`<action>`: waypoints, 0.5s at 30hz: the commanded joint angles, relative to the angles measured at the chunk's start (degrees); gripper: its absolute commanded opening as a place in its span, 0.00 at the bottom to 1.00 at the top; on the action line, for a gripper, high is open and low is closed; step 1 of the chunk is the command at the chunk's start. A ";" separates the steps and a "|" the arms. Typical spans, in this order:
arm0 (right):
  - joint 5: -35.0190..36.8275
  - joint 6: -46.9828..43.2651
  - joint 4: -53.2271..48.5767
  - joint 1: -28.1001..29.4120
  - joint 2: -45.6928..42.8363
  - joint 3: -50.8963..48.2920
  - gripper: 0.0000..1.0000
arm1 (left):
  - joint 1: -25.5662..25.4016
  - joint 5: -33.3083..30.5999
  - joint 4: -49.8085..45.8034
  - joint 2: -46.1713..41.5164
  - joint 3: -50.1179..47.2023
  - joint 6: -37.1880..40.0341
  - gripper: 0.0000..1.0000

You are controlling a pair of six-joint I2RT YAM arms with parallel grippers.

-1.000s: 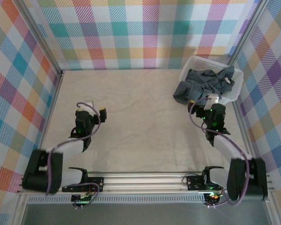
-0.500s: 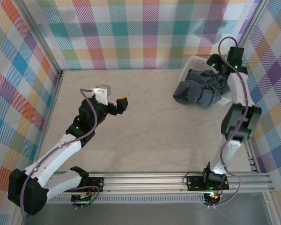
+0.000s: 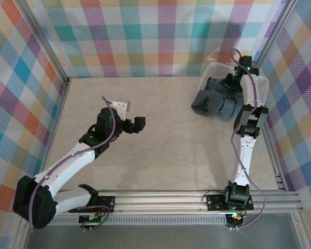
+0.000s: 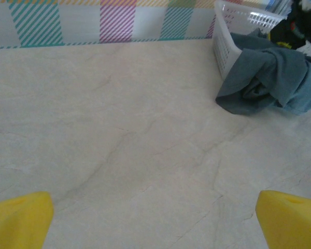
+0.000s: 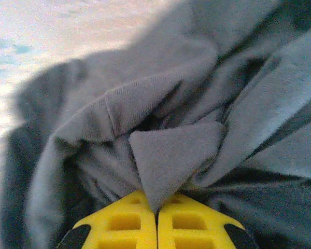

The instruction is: Fold the inside-out t-shirt

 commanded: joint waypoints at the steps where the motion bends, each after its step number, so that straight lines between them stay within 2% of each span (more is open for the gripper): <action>1: -2.08 -3.21 5.12 4.98 -22.33 -6.32 0.00 | -0.63 1.28 -0.48 -4.00 2.46 -1.47 1.00; 4: -2.13 -3.83 12.68 8.52 -36.86 -16.81 0.00 | -0.69 1.73 -2.70 -6.85 4.21 -2.48 1.00; 7: -4.12 -4.36 16.26 12.47 -47.74 -20.65 0.00 | -0.69 0.81 -6.50 -9.07 7.74 -3.93 1.00; 12: -11.19 0.10 17.38 15.57 -57.85 -20.39 0.00 | -0.69 -5.23 -15.91 -9.58 16.25 -8.10 1.00; 15: -14.93 2.81 18.79 16.36 -61.21 -25.22 0.00 | -0.69 -9.42 -21.01 -9.23 19.14 -11.08 1.00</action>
